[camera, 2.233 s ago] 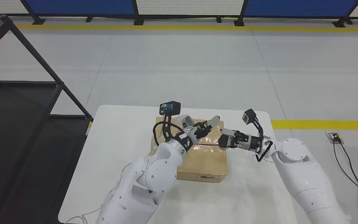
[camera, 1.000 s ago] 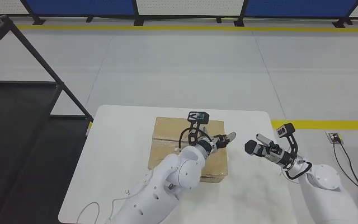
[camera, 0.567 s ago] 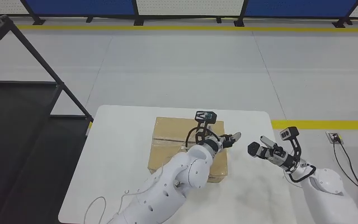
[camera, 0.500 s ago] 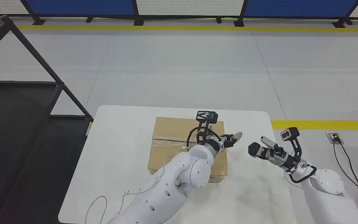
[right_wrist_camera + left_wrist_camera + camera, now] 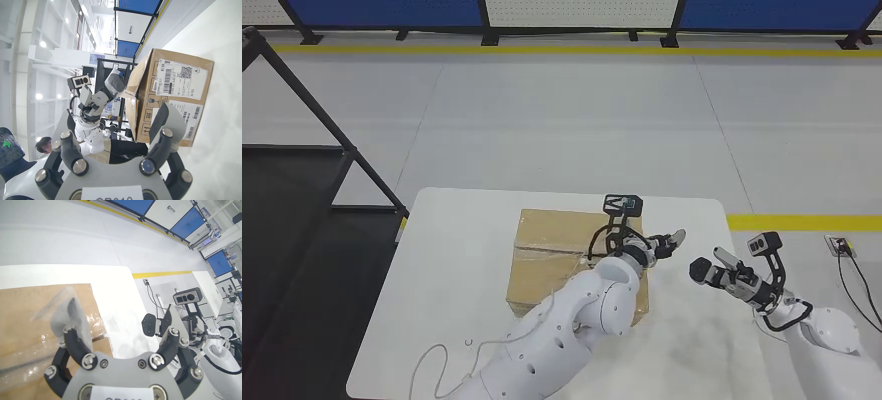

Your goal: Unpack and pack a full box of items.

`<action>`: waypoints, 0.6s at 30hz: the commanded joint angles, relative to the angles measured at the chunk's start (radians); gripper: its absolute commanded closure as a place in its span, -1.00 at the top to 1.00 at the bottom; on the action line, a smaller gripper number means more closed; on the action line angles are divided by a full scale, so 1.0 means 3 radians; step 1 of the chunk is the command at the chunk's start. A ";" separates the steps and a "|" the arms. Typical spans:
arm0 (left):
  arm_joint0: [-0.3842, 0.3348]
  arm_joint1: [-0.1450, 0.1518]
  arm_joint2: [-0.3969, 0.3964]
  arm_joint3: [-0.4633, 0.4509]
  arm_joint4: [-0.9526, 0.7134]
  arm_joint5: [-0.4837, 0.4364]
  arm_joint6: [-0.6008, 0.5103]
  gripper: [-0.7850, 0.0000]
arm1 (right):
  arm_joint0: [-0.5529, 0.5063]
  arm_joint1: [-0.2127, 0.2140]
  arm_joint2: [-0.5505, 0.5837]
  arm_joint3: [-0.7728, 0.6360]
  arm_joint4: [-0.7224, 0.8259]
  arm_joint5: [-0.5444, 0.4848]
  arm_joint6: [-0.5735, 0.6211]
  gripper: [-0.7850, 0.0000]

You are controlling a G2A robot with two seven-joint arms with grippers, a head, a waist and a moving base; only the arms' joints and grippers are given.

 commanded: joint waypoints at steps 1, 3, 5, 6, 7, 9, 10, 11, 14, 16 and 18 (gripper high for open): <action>-0.0013 -0.0025 0.0013 0.0056 0.0021 0.0009 0.0009 1.00 | -0.0008 0.0002 0.0003 0.0005 0.0012 -0.0005 0.0007 1.00; -0.0030 -0.0049 0.0036 0.0111 0.0078 0.0015 0.0027 1.00 | -0.0015 0.0003 0.0005 0.0011 0.0021 -0.0012 0.0009 1.00; -0.0036 -0.0073 0.0049 0.0156 0.0101 0.0012 0.0031 1.00 | -0.0022 0.0005 0.0006 0.0019 0.0036 -0.0015 0.0016 1.00; -0.0039 -0.0084 0.0054 0.0173 0.0111 0.0011 0.0032 1.00 | -0.0024 0.0006 0.0007 0.0023 0.0039 -0.0020 0.0020 1.00; -0.0046 -0.0095 0.0068 0.0191 0.0144 0.0001 0.0029 1.00 | -0.0026 0.0006 0.0009 0.0029 0.0044 -0.0024 0.0021 1.00; -0.0051 -0.0112 0.0107 0.0231 0.0243 -0.0022 0.0024 1.00 | -0.0030 0.0008 0.0009 0.0037 0.0050 -0.0032 0.0026 1.00; -0.0055 -0.0118 0.0128 0.0246 0.0288 -0.0058 0.0000 1.00 | -0.0032 0.0008 0.0009 0.0041 0.0056 -0.0033 0.0033 1.00; -0.0062 -0.0123 0.0146 0.0259 0.0366 -0.0077 0.0008 1.00 | -0.0033 0.0009 0.0010 0.0047 0.0062 -0.0035 0.0037 1.00; -0.0039 -0.0136 0.0175 0.0266 0.0505 -0.0125 0.0009 1.00 | -0.0037 0.0011 0.0011 0.0058 0.0077 -0.0052 0.0045 1.00; -0.0026 -0.0141 0.0182 0.0251 0.0615 -0.0153 0.0045 1.00 | -0.0038 0.0012 0.0011 0.0069 0.0086 -0.0058 0.0057 1.00; 0.0000 -0.0145 0.0190 0.0248 0.0725 -0.0164 0.0065 1.00 | -0.0038 0.0014 0.0014 0.0082 0.0093 -0.0065 0.0068 1.00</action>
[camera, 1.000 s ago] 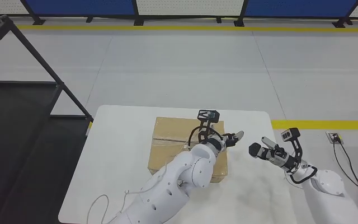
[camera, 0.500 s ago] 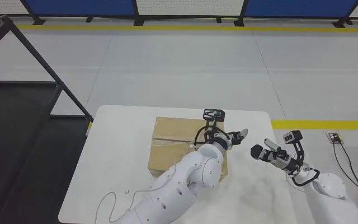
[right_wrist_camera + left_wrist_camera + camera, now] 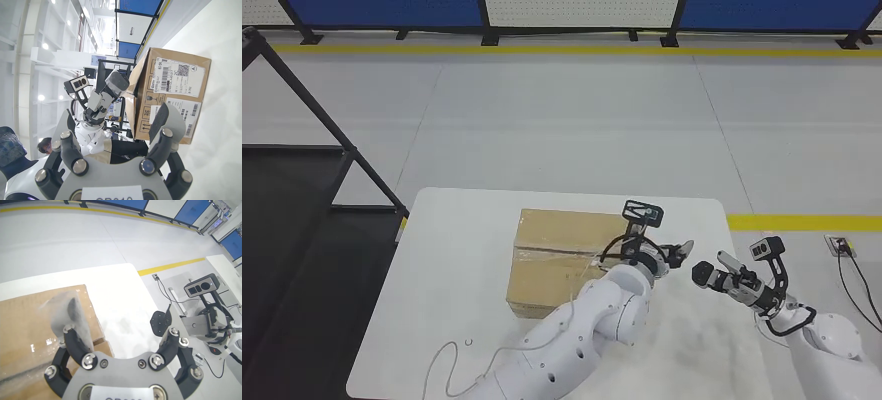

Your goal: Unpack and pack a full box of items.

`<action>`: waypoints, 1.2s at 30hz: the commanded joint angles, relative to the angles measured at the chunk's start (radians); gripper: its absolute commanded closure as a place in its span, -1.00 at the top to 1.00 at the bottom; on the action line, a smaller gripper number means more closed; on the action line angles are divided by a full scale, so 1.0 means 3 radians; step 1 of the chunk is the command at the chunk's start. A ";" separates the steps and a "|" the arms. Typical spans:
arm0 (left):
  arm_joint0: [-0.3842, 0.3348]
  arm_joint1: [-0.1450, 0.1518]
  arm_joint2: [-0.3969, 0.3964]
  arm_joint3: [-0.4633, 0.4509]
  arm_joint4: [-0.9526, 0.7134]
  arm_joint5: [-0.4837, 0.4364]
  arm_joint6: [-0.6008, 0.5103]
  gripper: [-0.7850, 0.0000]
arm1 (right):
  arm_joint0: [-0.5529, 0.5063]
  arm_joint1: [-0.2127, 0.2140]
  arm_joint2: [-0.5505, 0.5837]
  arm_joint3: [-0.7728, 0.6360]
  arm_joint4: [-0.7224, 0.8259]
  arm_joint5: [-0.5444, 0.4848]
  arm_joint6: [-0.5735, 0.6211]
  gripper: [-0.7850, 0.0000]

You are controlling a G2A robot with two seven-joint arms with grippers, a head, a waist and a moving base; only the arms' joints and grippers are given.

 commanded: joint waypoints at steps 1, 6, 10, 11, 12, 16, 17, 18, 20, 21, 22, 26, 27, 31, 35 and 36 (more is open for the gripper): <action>0.0023 -0.0003 0.0000 -0.0013 0.0105 -0.0016 0.0004 1.00 | 0.0000 0.0002 0.0004 0.0015 0.0007 -0.0008 0.0013 1.00; 0.0087 -0.0013 -0.0033 -0.0067 0.0254 -0.0047 -0.0007 1.00 | 0.0007 0.0007 0.0011 0.0046 0.0030 -0.0033 0.0038 1.00; 0.0129 -0.0033 -0.0073 -0.0116 0.0268 -0.0084 -0.0055 1.00 | -0.0001 -0.0004 0.0017 0.0063 0.0086 -0.0091 -0.0099 1.00; 0.0134 -0.0038 -0.0082 -0.0118 0.0278 -0.0089 -0.0062 1.00 | -0.0009 -0.0006 0.0024 0.0061 0.0104 -0.0109 -0.0149 1.00; 0.0140 -0.0043 -0.0090 -0.0121 0.0291 -0.0093 -0.0069 1.00 | -0.0019 -0.0007 0.0034 0.0058 0.0127 -0.0122 -0.0177 1.00; 0.0174 -0.0065 -0.0129 -0.0154 0.0303 -0.0129 -0.0068 1.00 | -0.0066 -0.0002 0.0119 0.0072 0.0237 -0.0174 -0.0302 1.00; 0.0187 -0.0070 -0.0140 -0.0167 0.0303 -0.0147 -0.0061 1.00 | -0.0082 -0.0001 0.0145 0.0077 0.0274 -0.0190 -0.0337 1.00; 0.0201 -0.0074 -0.0154 -0.0181 0.0295 -0.0164 -0.0059 1.00 | -0.0098 0.0000 0.0171 0.0081 0.0315 -0.0202 -0.0358 1.00; 0.0226 -0.0080 -0.0181 -0.0217 0.0298 -0.0192 -0.0054 1.00 | -0.0130 0.0002 0.0217 0.0080 0.0406 -0.0226 -0.0354 1.00; 0.0245 -0.0082 -0.0198 -0.0243 0.0285 -0.0213 -0.0056 1.00 | -0.0145 0.0003 0.0235 0.0080 0.0444 -0.0237 -0.0347 1.00; 0.0263 -0.0083 -0.0217 -0.0275 0.0279 -0.0228 -0.0056 1.00 | -0.0159 0.0005 0.0253 0.0083 0.0465 -0.0247 -0.0340 1.00; 0.0375 -0.0074 -0.0300 -0.0502 0.0272 -0.0317 -0.0051 1.00 | -0.0194 0.0007 0.0295 0.0077 0.0528 -0.0272 -0.0316 1.00; 0.0415 -0.0065 -0.0328 -0.0591 0.0294 -0.0336 -0.0044 1.00 | -0.0200 0.0006 0.0301 0.0073 0.0542 -0.0276 -0.0322 1.00; 0.0668 0.0002 -0.0529 -0.1177 0.0328 -0.0435 -0.0124 1.00 | -0.0208 0.0002 0.0330 0.0024 0.0618 -0.0318 -0.0325 1.00; 0.1031 0.0110 -0.0922 -0.1897 0.0425 -0.0471 -0.0291 1.00 | -0.0148 0.0003 0.0338 -0.0033 0.0563 -0.0285 -0.0409 1.00; 0.1130 0.0134 -0.1047 -0.2075 0.0377 -0.0478 -0.0353 1.00 | -0.0122 0.0004 0.0331 -0.0052 0.0530 -0.0265 -0.0430 1.00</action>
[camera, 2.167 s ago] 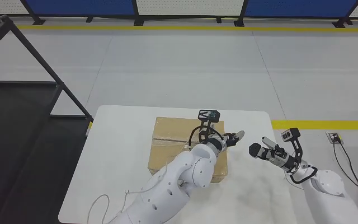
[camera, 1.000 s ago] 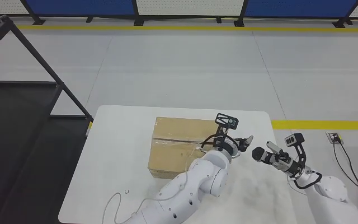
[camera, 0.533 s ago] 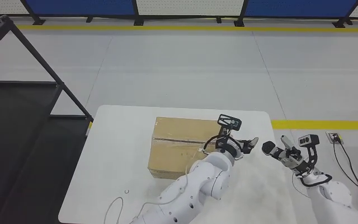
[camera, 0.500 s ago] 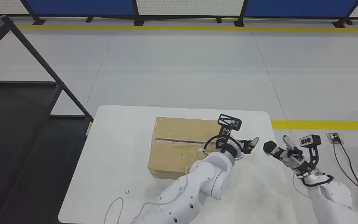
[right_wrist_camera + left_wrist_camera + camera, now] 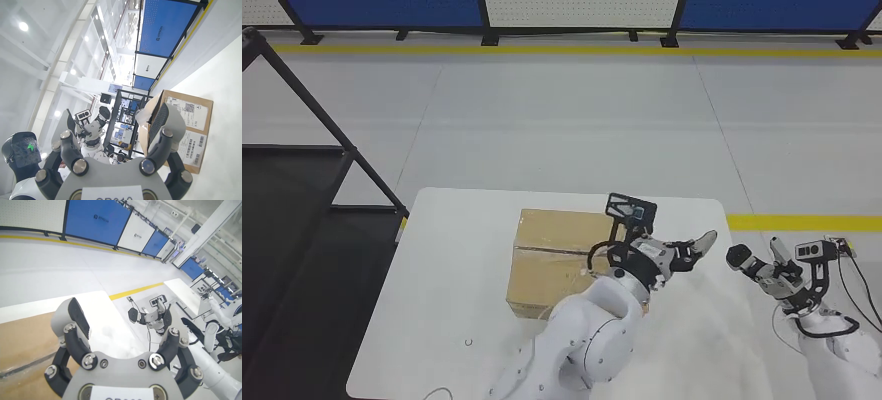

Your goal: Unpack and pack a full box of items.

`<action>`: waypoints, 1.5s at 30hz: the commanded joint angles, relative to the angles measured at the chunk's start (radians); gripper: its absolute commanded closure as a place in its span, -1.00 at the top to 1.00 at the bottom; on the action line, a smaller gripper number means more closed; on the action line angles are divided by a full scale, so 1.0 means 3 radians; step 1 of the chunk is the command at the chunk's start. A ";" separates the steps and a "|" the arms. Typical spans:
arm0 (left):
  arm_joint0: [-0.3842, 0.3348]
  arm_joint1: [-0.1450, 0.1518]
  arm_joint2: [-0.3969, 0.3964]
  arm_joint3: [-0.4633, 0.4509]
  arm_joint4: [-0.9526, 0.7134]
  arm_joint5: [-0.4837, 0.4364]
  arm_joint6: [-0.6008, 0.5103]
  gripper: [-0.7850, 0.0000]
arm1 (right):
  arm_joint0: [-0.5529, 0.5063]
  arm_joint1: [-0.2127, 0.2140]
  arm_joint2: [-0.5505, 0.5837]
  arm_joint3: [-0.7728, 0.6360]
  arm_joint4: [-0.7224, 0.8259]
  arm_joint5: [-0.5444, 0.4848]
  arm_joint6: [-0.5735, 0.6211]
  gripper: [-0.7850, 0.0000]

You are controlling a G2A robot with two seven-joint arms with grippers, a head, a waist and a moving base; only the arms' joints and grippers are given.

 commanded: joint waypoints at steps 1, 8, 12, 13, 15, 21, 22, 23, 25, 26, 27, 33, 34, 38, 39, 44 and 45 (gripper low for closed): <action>0.0217 0.0049 -0.0289 -0.0414 -0.0092 -0.0006 -0.0123 1.00 | 0.0054 0.0000 -0.0011 -0.0036 -0.0054 0.0041 -0.0047 1.00; 0.0780 0.0161 -0.1196 -0.1307 -0.0539 -0.0003 -0.0463 1.00 | 0.0127 0.0007 -0.0008 -0.0020 -0.0327 0.0013 -0.0330 1.00; 0.1129 0.0206 -0.1747 -0.1699 -0.1066 -0.0080 -0.0607 1.00 | 0.0127 0.0007 -0.0008 -0.0020 -0.0327 0.0013 -0.0330 1.00; 0.1208 0.0217 -0.1880 -0.1761 -0.1175 -0.0110 -0.0623 1.00 | 0.0127 0.0007 -0.0008 -0.0020 -0.0327 0.0013 -0.0330 1.00; 0.1360 0.0238 -0.2130 -0.1851 -0.1333 -0.0188 -0.0633 1.00 | 0.0131 0.0000 -0.0037 -0.0080 -0.0301 0.0107 -0.0355 1.00; 0.1782 0.0288 -0.2926 -0.1888 -0.2424 -0.0379 -0.0933 1.00 | 0.0286 -0.0023 -0.0107 -0.0333 -0.0149 0.0452 -0.0436 1.00; 0.1828 0.0300 -0.3096 -0.1839 -0.2572 -0.0425 -0.0980 1.00 | 0.0303 -0.0023 -0.0109 -0.0373 -0.0147 0.0478 -0.0431 1.00; 0.1864 0.0312 -0.3247 -0.1770 -0.2693 -0.0476 -0.1019 1.00 | 0.0320 -0.0023 -0.0126 -0.0422 -0.0164 0.0511 -0.0413 1.00; 0.1909 0.0334 -0.3481 -0.1607 -0.2972 -0.0543 -0.1105 1.00 | 0.0357 -0.0026 -0.0197 -0.0516 -0.0221 0.0633 -0.0325 1.00; 0.1923 0.0346 -0.3584 -0.1530 -0.3079 -0.0577 -0.1145 1.00 | 0.0380 -0.0029 -0.0246 -0.0555 -0.0250 0.0705 -0.0262 1.00; 0.1935 0.0357 -0.3678 -0.1451 -0.3144 -0.0613 -0.1158 1.00 | 0.0408 -0.0031 -0.0305 -0.0584 -0.0286 0.0789 -0.0175 1.00; 0.1980 0.0420 -0.3840 -0.1115 -0.3286 -0.0753 -0.1304 1.00 | 0.0631 -0.0083 -0.0700 -0.0621 -0.0648 0.0912 -0.0127 1.00; 0.1983 0.0427 -0.3826 -0.1077 -0.3302 -0.0761 -0.1315 1.00 | 0.0661 -0.0097 -0.0779 -0.0633 -0.0677 0.0907 -0.0109 1.00; 0.1965 0.0457 -0.3763 -0.0965 -0.3357 -0.0766 -0.1347 1.00 | 0.0739 -0.0138 -0.0985 -0.0697 -0.0846 0.0685 -0.0074 1.00; 0.1957 0.0465 -0.3745 -0.0944 -0.3357 -0.0764 -0.1351 1.00 | 0.0734 -0.0146 -0.1012 -0.0724 -0.0886 0.0598 -0.0112 1.00; 0.1928 0.0503 -0.3669 -0.0870 -0.3372 -0.0766 -0.1370 1.00 | 0.0715 -0.0156 -0.1091 -0.0874 -0.1077 0.0594 -0.0187 0.91; 0.1924 0.0510 -0.3654 -0.0859 -0.3374 -0.0766 -0.1373 1.00 | 0.0725 -0.0157 -0.1123 -0.0872 -0.1183 0.0659 -0.0232 0.56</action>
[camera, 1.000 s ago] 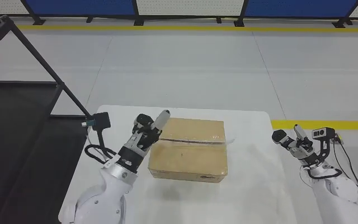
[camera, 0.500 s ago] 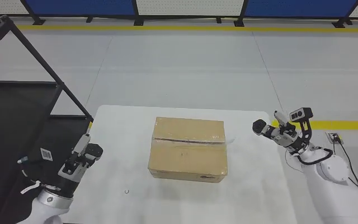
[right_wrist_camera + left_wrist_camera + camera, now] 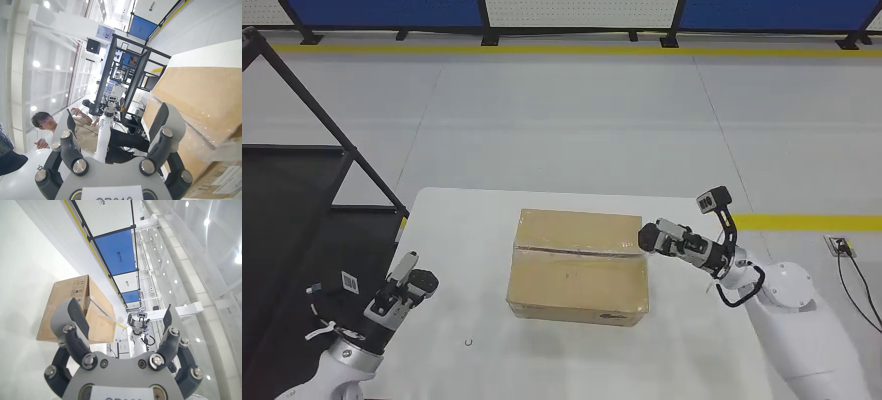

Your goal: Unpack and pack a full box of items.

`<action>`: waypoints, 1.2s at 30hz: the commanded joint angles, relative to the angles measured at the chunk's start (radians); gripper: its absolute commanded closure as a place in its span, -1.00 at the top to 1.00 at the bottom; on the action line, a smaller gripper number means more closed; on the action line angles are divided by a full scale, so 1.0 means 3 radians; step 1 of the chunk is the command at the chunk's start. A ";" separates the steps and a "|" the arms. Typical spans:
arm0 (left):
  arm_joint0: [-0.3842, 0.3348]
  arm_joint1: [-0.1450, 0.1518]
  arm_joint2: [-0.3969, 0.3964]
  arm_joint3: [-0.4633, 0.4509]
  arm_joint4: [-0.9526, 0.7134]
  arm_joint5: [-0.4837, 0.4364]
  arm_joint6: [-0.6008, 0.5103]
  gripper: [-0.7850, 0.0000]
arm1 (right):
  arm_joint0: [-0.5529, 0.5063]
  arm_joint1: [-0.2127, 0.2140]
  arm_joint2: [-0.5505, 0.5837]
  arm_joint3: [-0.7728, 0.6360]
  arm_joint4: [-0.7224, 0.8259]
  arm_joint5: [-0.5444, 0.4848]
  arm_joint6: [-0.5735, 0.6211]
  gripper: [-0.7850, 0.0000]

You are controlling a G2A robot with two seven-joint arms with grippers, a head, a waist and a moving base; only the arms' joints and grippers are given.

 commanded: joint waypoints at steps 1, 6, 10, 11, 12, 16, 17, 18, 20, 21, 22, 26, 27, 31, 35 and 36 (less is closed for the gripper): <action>-0.0008 0.0015 0.0028 0.0025 -0.0008 0.0002 -0.0004 1.00 | 0.0027 -0.0004 -0.0066 0.0001 -0.0214 0.0125 -0.0089 -0.07; -0.0029 0.0054 0.0068 0.0091 -0.0014 0.0008 -0.0015 1.00 | 0.0110 -0.0025 -0.0213 0.0073 -0.0496 0.0386 -0.0225 -1.00; -0.0064 0.0087 0.0075 0.0148 -0.0021 0.0021 -0.0013 1.00 | 0.0141 -0.0028 -0.0247 0.0086 -0.0575 0.0548 -0.0236 -1.00; -0.0076 0.0095 0.0074 0.0160 -0.0030 0.0024 -0.0016 1.00 | 0.0146 -0.0026 -0.0252 0.0074 -0.0614 0.0602 -0.0235 -1.00; -0.0086 0.0104 0.0073 0.0170 -0.0035 0.0026 -0.0018 1.00 | 0.0148 -0.0023 -0.0257 0.0059 -0.0657 0.0662 -0.0239 -1.00; -0.0116 0.0135 0.0076 0.0205 -0.0072 0.0037 -0.0017 1.00 | 0.0149 -0.0010 -0.0302 -0.0039 -0.0900 0.0895 -0.0234 -1.00; -0.0121 0.0143 0.0074 0.0212 -0.0082 0.0033 -0.0020 1.00 | 0.0144 -0.0009 -0.0316 -0.0060 -0.0953 0.0941 -0.0239 -1.00; -0.0124 0.0151 0.0070 0.0222 -0.0094 0.0026 -0.0018 1.00 | 0.0140 -0.0008 -0.0331 -0.0084 -0.1001 0.0982 -0.0242 -1.00; -0.0125 0.0166 0.0061 0.0240 -0.0124 0.0022 -0.0019 1.00 | 0.0138 -0.0006 -0.0366 -0.0118 -0.1125 0.1047 -0.0262 -1.00; -0.0123 0.0173 0.0055 0.0248 -0.0136 0.0018 -0.0019 1.00 | 0.0137 -0.0007 -0.0387 -0.0127 -0.1172 0.1081 -0.0271 -1.00; -0.0121 0.0181 0.0050 0.0257 -0.0148 0.0012 -0.0019 1.00 | 0.0140 -0.0009 -0.0408 -0.0136 -0.1216 0.1110 -0.0281 -1.00; -0.0115 0.0209 0.0031 0.0309 -0.0211 -0.0003 -0.0013 1.00 | 0.0166 -0.0026 -0.0498 -0.0138 -0.1334 0.1194 -0.0351 -1.00; -0.0113 0.0216 0.0027 0.0319 -0.0223 -0.0009 -0.0010 1.00 | 0.0180 -0.0033 -0.0523 -0.0130 -0.1358 0.1218 -0.0377 -1.00; -0.0108 0.0243 0.0010 0.0360 -0.0287 -0.0022 -0.0001 1.00 | 0.0258 -0.0070 -0.0630 -0.0084 -0.1413 0.1324 -0.0491 -1.00; -0.0077 0.0269 -0.0010 0.0380 -0.0359 -0.0041 0.0004 1.00 | 0.0375 -0.0124 -0.0764 0.0003 -0.1415 0.1480 -0.0586 -1.00; -0.0070 0.0275 -0.0015 0.0387 -0.0373 -0.0047 0.0006 1.00 | 0.0402 -0.0140 -0.0803 0.0025 -0.1417 0.1514 -0.0614 -1.00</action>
